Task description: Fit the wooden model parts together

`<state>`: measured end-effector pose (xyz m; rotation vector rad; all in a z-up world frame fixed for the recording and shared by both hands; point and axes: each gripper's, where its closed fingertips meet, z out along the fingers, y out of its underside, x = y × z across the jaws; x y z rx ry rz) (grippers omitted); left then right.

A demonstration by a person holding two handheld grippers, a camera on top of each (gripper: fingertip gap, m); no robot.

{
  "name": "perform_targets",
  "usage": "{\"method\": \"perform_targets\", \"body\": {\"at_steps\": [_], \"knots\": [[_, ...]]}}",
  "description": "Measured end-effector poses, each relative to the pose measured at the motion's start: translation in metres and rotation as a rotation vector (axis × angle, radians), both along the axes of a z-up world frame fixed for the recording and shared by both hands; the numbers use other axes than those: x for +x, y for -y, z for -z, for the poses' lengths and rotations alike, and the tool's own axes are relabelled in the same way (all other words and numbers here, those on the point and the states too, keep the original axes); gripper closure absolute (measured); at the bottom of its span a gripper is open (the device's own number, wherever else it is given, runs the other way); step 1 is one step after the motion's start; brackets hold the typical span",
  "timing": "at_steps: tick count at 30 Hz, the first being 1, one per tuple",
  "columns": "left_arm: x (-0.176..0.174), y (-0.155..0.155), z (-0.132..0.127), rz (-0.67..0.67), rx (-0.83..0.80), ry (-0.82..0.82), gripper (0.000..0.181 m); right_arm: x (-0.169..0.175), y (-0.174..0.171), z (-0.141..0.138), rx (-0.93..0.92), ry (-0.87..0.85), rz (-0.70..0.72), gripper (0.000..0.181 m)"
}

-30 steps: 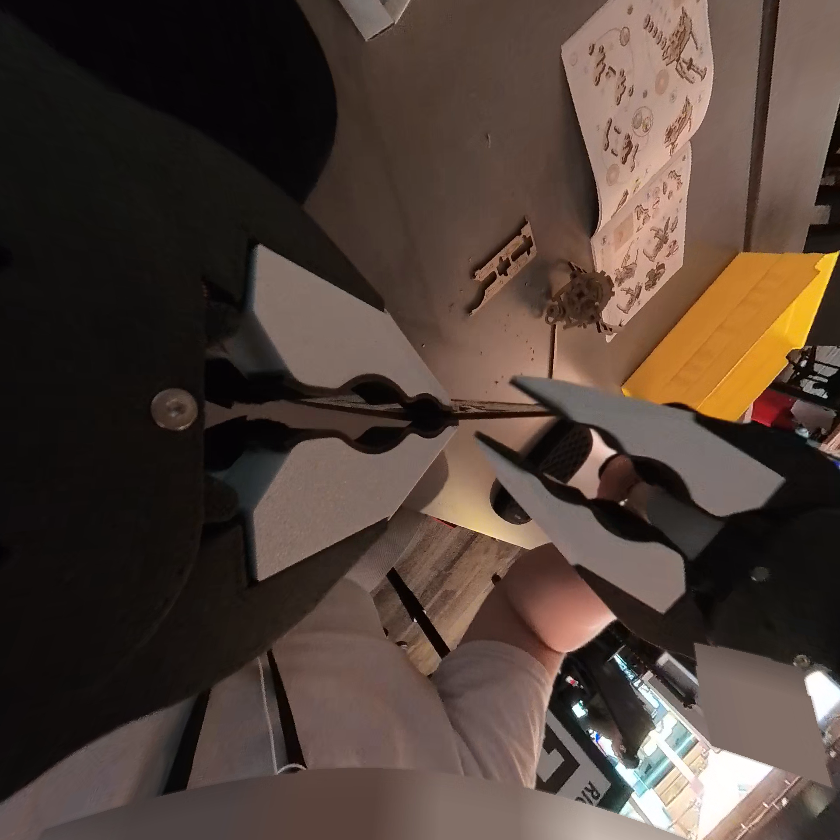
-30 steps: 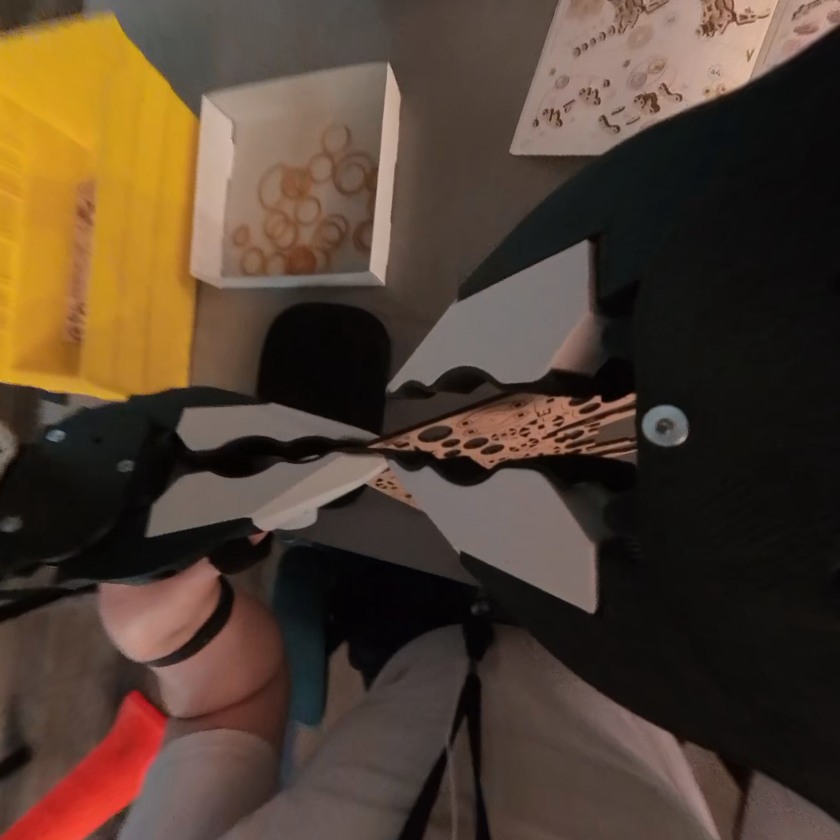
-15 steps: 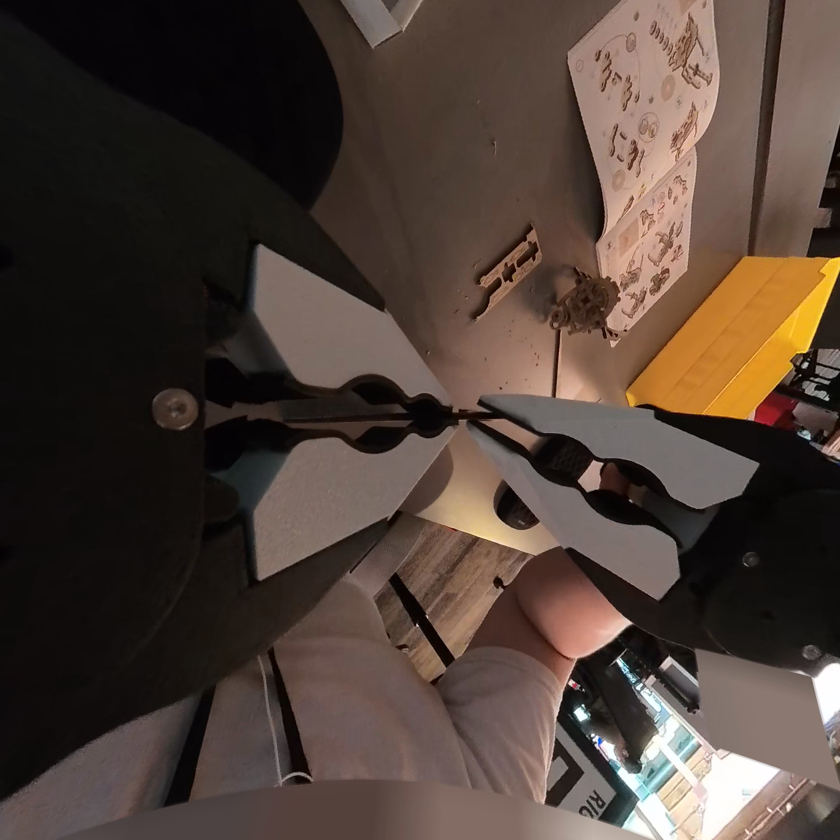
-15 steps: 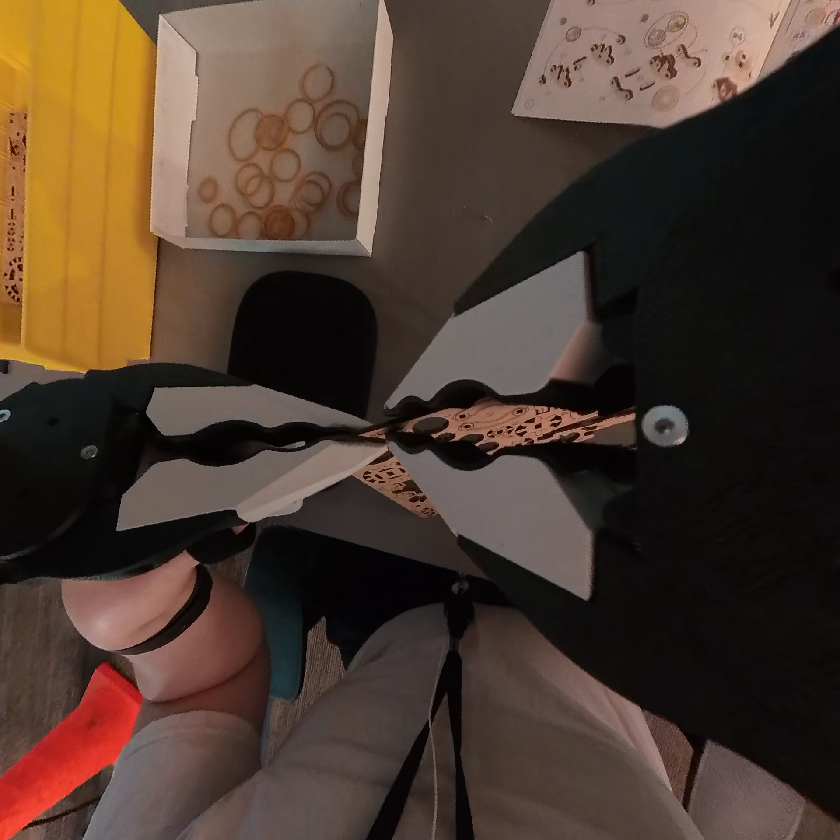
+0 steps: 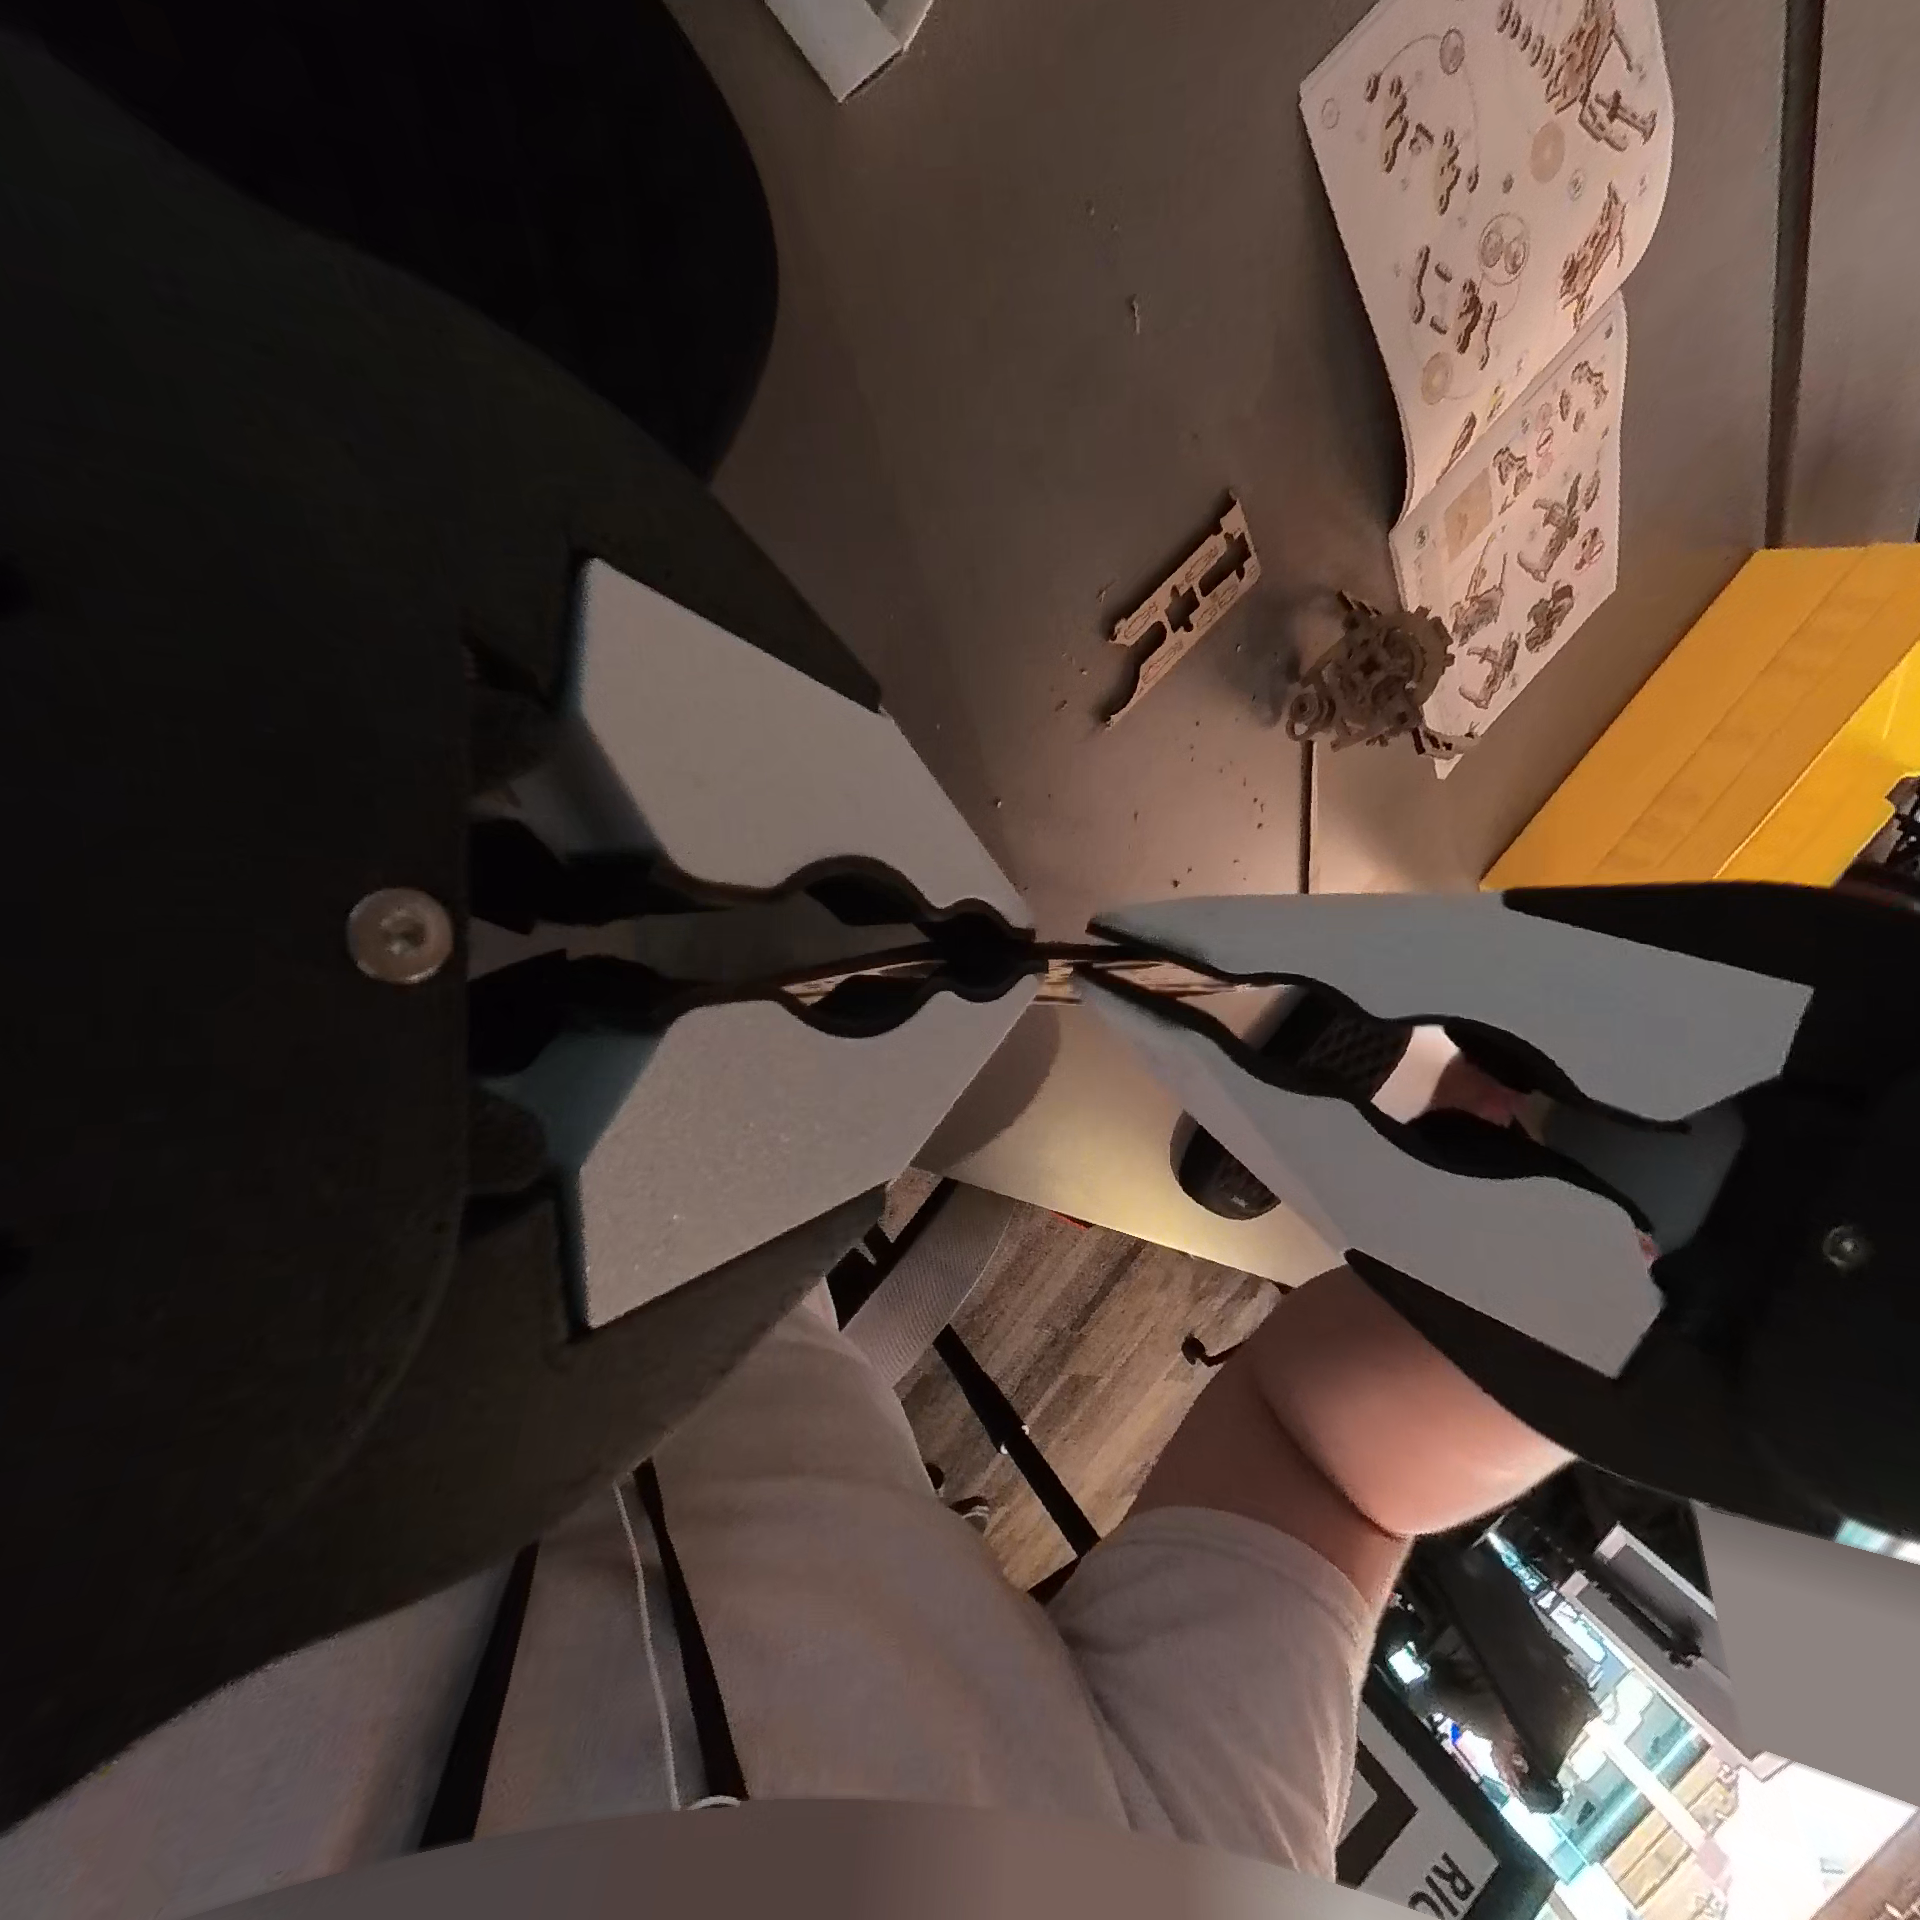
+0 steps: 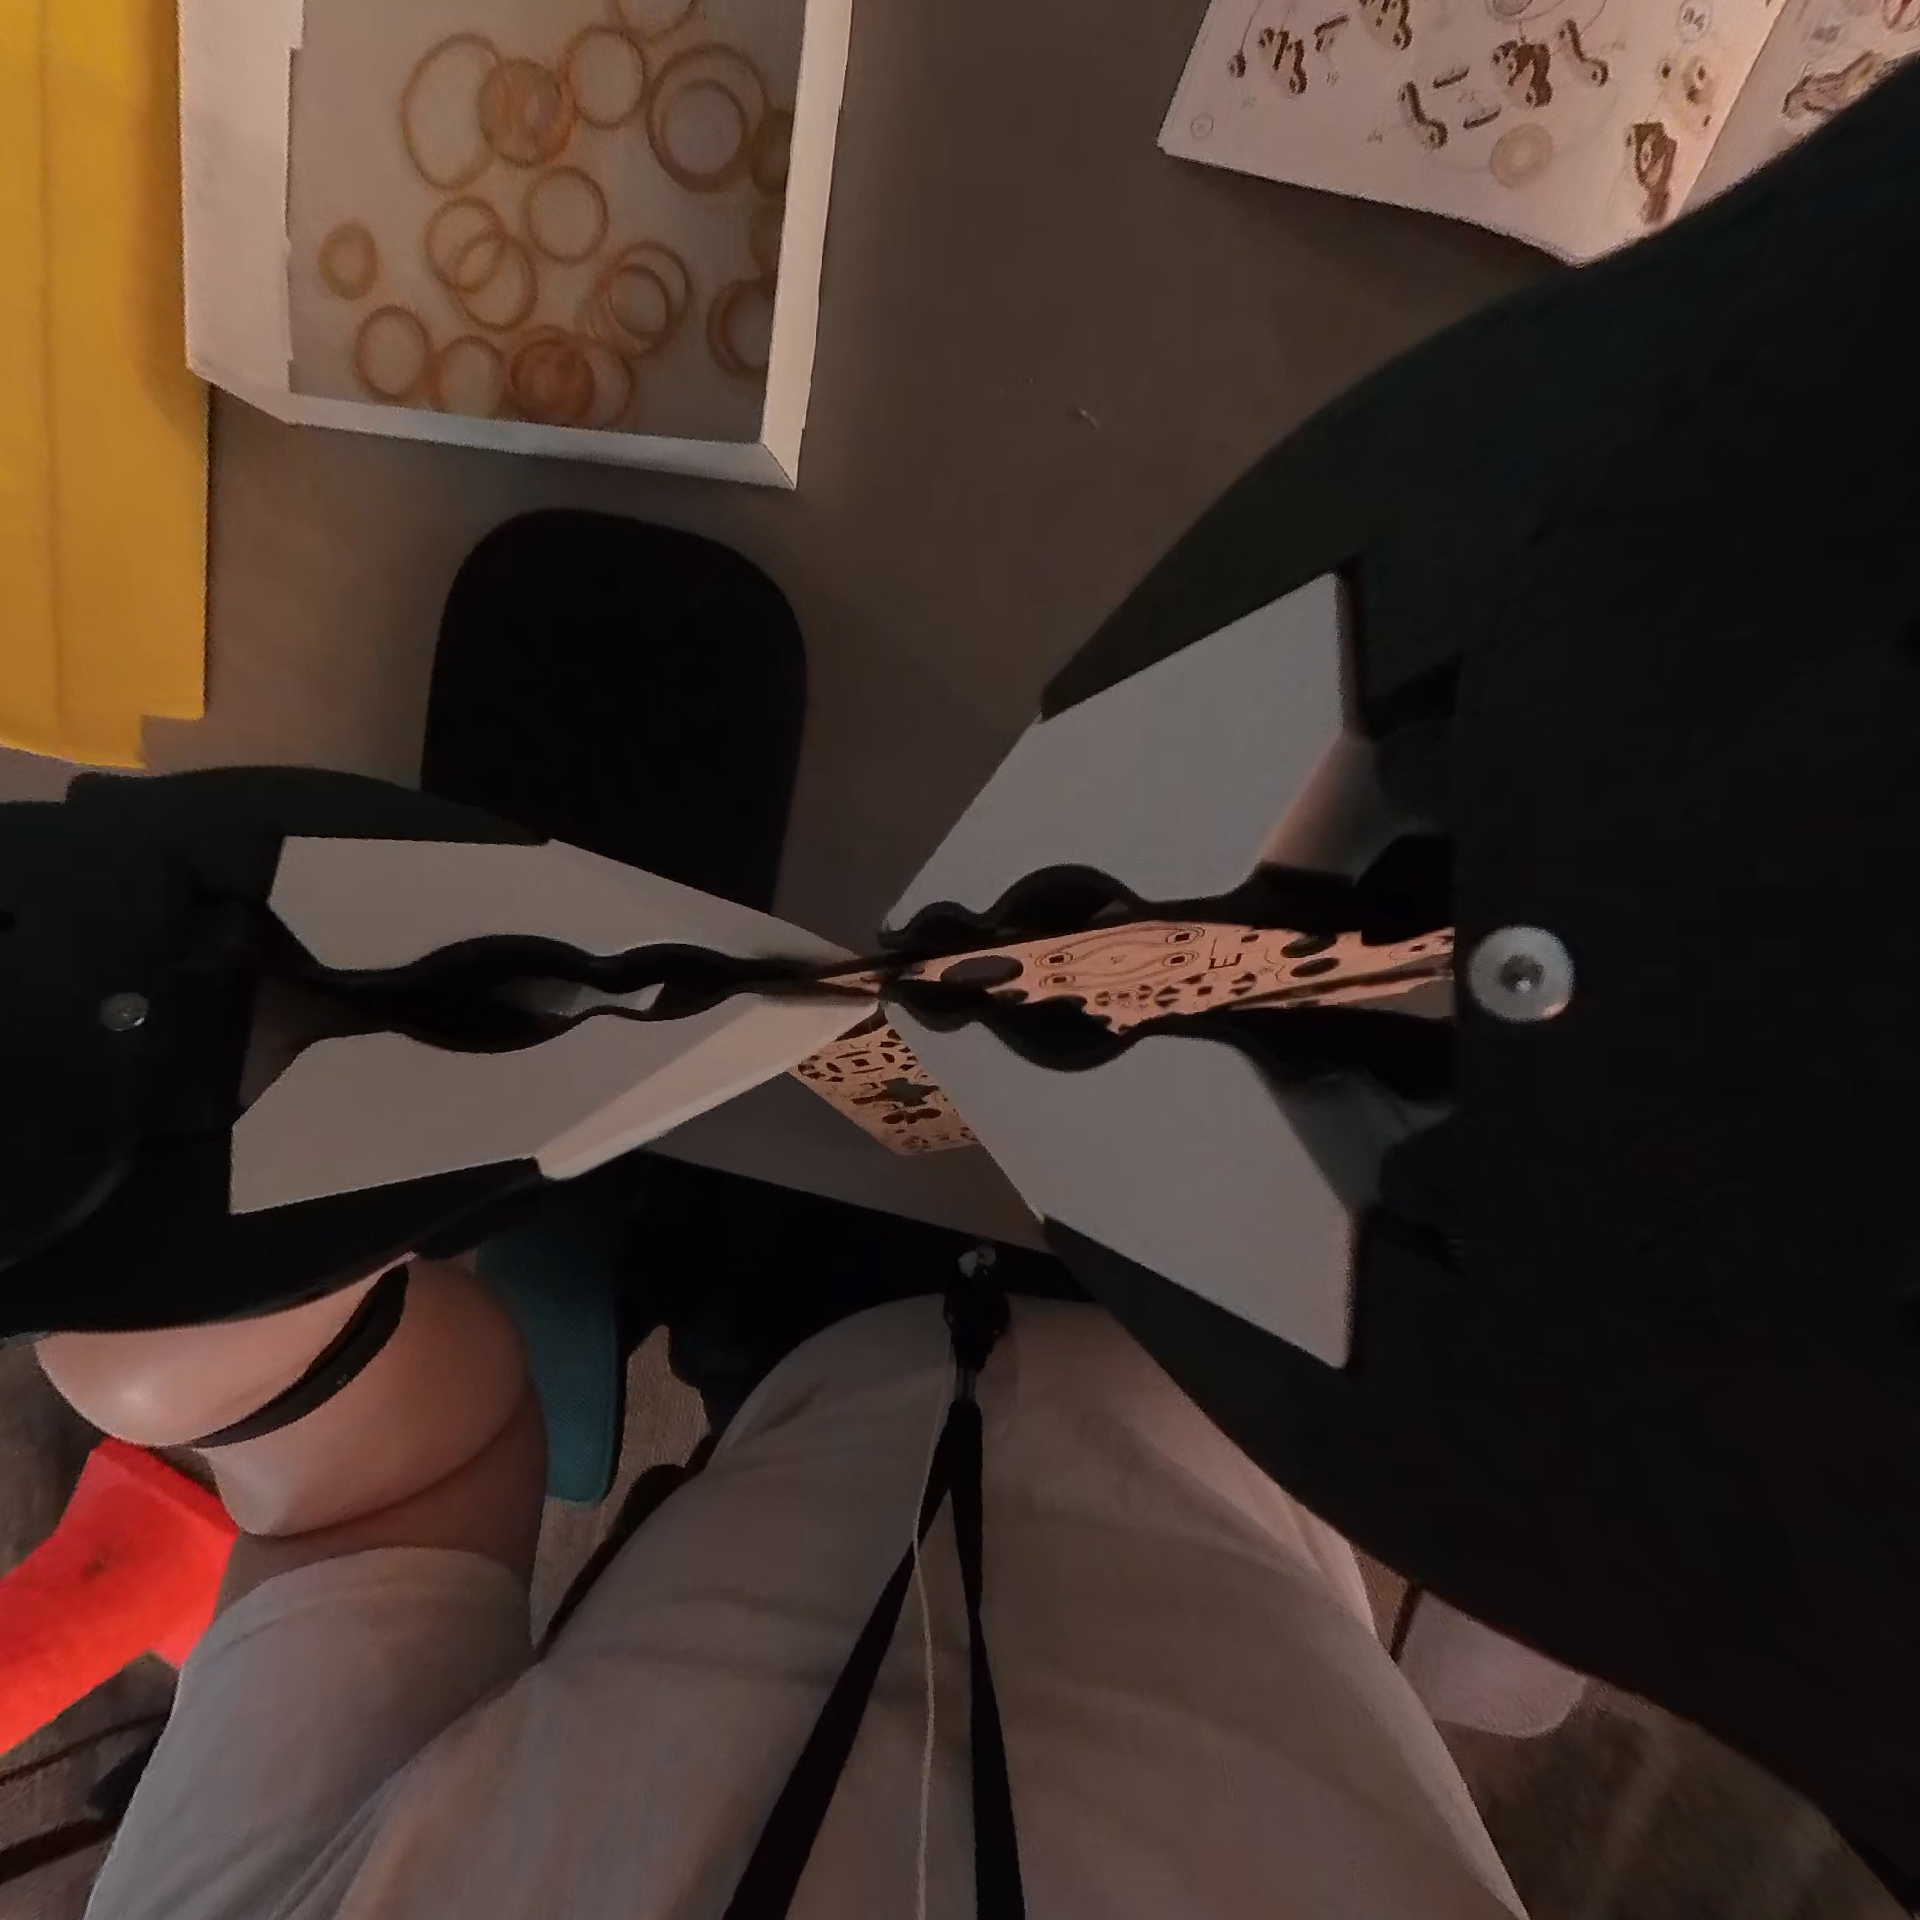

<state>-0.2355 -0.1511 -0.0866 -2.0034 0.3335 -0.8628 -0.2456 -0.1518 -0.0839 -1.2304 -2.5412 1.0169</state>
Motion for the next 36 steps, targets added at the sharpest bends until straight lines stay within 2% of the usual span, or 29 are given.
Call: {"method": "perform_targets", "body": {"at_steps": [4,7,19,24,36], "knots": [[-0.002,-0.002,0.002,-0.008,0.000,-0.019,0.181,0.002,0.002,0.000,-0.055,0.072,-0.012,0.167],[0.000,-0.001,0.000,0.007,0.001,-0.005,0.181,0.001,0.000,0.001,-0.056,0.081,-0.021,0.179],[0.000,-0.001,0.003,0.016,-0.009,0.024,0.181,0.001,0.000,0.004,-0.055,0.152,-0.023,0.180],[0.001,0.001,0.003,0.029,-0.040,0.143,0.181,0.000,0.000,0.006,0.007,0.121,0.001,0.179],[0.000,0.000,0.012,0.002,-0.055,0.126,0.181,-0.002,-0.002,0.014,0.159,0.037,0.031,0.178]]}}
